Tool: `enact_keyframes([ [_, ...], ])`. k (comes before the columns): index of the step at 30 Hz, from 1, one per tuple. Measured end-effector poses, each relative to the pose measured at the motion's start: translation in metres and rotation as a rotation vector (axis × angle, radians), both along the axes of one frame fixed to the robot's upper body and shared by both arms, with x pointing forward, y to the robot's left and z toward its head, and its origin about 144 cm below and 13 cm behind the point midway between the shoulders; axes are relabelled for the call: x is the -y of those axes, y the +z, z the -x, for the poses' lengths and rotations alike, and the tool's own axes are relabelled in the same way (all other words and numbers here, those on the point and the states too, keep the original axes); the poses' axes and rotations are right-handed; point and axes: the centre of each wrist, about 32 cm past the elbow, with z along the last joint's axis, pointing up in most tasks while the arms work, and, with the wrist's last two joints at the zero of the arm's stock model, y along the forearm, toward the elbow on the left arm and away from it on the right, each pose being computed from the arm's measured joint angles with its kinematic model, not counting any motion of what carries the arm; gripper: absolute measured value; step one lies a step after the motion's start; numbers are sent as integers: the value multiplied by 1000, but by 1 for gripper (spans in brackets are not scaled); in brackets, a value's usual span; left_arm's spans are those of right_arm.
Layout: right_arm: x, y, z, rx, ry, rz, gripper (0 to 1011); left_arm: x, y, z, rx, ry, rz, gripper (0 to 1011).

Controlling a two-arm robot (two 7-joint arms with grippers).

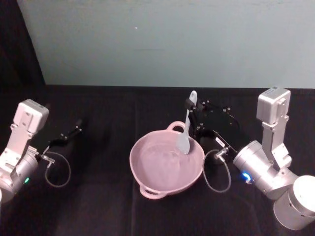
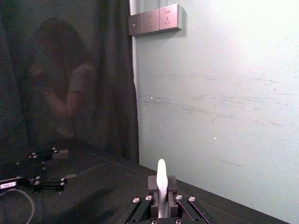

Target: Use the one hand to pick up the spoon and stir the clear water in the bowl.

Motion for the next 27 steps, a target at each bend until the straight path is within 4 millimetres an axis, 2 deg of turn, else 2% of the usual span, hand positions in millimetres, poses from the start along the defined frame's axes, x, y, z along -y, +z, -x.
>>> enact_keyframes([
  [7, -2, 4, 10, 12, 41, 36, 118, 0, 0, 0, 0, 0, 0, 1005],
  [17, -25, 3, 29, 13, 143, 56, 118, 0, 0, 0, 0, 0, 0, 1005],
  [23, -40, 2, 29, 11, 180, 38, 118, 0, 0, 0, 0, 0, 0, 1005],
  [27, -49, 0, 21, 10, 184, 17, 118, 0, 0, 0, 0, 0, 0, 1005],
])
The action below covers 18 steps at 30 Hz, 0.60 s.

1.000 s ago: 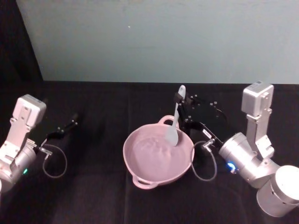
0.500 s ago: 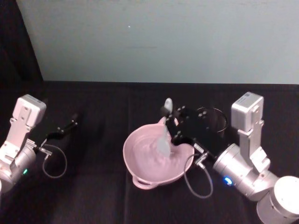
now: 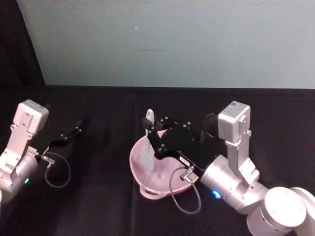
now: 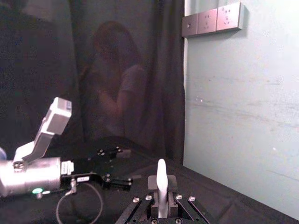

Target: Use the one hand to pick up the spoon and stir the clear water in the bowl.

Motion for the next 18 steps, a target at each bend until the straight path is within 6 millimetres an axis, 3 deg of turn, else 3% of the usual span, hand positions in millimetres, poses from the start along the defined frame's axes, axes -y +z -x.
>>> enact_keyframes([
  [10, 0, -10, -21, -31, -79, -39, 118, 0, 0, 0, 0, 0, 0, 1005],
  [18, 25, -6, -32, -12, -177, -38, 118, 0, 0, 0, 0, 0, 0, 1005],
])
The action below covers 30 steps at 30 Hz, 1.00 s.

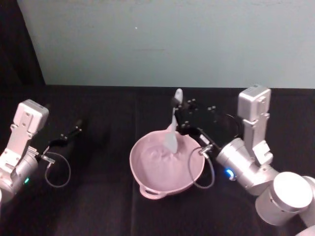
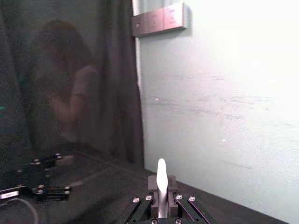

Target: Use the one hand to pick up the spoon and stir the clear water in the bowl.

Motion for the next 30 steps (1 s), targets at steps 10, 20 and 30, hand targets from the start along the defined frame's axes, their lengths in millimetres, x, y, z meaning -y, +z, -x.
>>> enact_keyframes([
  [10, 19, 5, 10, 13, -27, 21, 118, 0, 0, 0, 0, 0, 0, 1005],
  [20, 17, 4, 29, 5, 22, 44, 118, 0, 0, 0, 0, 0, 0, 1005],
  [30, -7, 3, 43, 9, 112, 45, 118, 0, 0, 0, 0, 0, 0, 1005],
])
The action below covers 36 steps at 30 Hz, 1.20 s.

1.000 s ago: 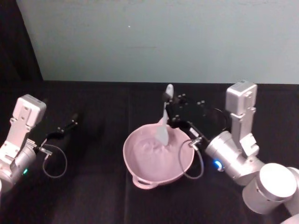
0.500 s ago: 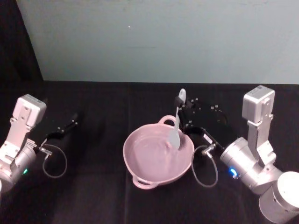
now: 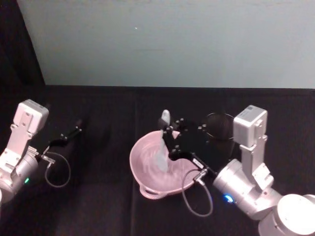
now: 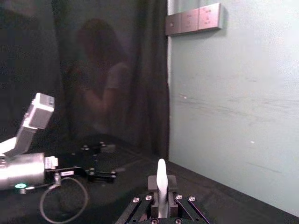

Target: Use the one hand to pick up the spoon and stir the clear water in the bowl.

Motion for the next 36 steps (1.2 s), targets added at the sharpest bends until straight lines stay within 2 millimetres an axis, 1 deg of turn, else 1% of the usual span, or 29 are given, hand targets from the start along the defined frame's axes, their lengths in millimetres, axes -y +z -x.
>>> enact_keyframes([
  [5, -10, -2, -2, -3, 20, -6, 118, 0, 0, 0, 0, 0, 0, 1005],
  [9, -18, -3, -9, -3, 26, -22, 118, 0, 0, 0, 0, 0, 0, 1005],
  [15, -20, -7, -21, -21, 11, -55, 118, 0, 0, 0, 0, 0, 0, 1005],
  [21, -9, -11, -35, -32, -48, -74, 118, 0, 0, 0, 0, 0, 0, 1005],
  [24, 2, -11, -40, -30, -90, -81, 118, 0, 0, 0, 0, 0, 0, 1005],
  [29, 16, -8, -41, -19, -125, -80, 118, 0, 0, 0, 0, 0, 0, 1005],
  [36, 26, -5, -36, -12, -135, -68, 118, 0, 0, 0, 0, 0, 0, 1005],
])
